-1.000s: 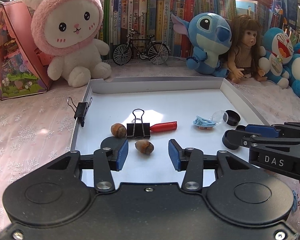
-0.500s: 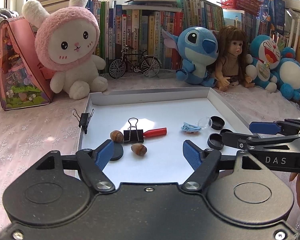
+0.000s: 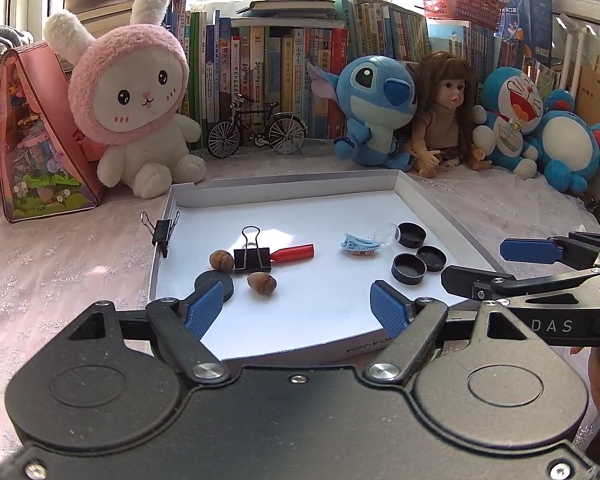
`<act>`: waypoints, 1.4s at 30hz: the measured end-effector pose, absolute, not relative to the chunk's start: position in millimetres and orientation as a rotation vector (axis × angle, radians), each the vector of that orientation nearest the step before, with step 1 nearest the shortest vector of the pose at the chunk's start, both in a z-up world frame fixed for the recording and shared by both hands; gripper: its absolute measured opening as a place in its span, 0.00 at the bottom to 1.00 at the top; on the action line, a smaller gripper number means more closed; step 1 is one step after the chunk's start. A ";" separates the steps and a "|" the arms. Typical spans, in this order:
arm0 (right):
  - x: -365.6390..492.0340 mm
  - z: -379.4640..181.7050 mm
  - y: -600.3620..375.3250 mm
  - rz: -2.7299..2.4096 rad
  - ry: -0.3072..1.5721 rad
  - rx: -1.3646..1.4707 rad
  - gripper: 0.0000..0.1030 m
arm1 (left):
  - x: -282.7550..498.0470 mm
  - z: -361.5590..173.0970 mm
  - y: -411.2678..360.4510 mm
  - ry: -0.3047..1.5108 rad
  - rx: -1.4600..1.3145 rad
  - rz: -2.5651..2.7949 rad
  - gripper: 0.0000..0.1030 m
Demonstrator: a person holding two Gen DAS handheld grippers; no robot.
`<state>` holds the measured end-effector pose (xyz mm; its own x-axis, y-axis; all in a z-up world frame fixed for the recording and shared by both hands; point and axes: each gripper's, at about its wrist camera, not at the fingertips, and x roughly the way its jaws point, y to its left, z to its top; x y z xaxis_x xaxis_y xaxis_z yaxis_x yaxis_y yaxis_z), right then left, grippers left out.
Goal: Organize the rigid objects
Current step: 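Withdraw both tools toward the red crayon and blue hair clip on the cloth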
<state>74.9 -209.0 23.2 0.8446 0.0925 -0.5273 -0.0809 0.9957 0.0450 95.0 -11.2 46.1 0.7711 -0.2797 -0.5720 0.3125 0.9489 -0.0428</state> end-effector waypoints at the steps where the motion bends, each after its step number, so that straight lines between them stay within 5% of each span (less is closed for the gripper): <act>1: 71.5 23.0 -209.5 0.090 0.556 0.015 0.85 | 93.3 45.9 -11.6 0.612 0.058 -0.326 0.78; 31: -25.5 -12.9 -252.4 0.042 0.688 -0.148 0.82 | 39.5 14.8 -73.9 0.731 0.145 -0.608 0.77; 36: -25.8 -15.8 -255.6 0.038 0.684 -0.134 0.78 | 40.1 7.2 -92.6 0.781 0.124 -0.655 0.63; 42: -24.2 -18.1 -259.2 0.025 0.681 -0.121 0.78 | 42.7 2.6 -107.3 0.797 0.123 -0.651 0.34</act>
<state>-24.2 -259.2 -18.1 0.7767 -0.0168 -0.6296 -0.0627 0.9926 -0.1037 42.7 -107.3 2.6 0.5157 -0.4958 -0.6987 0.5857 0.7993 -0.1349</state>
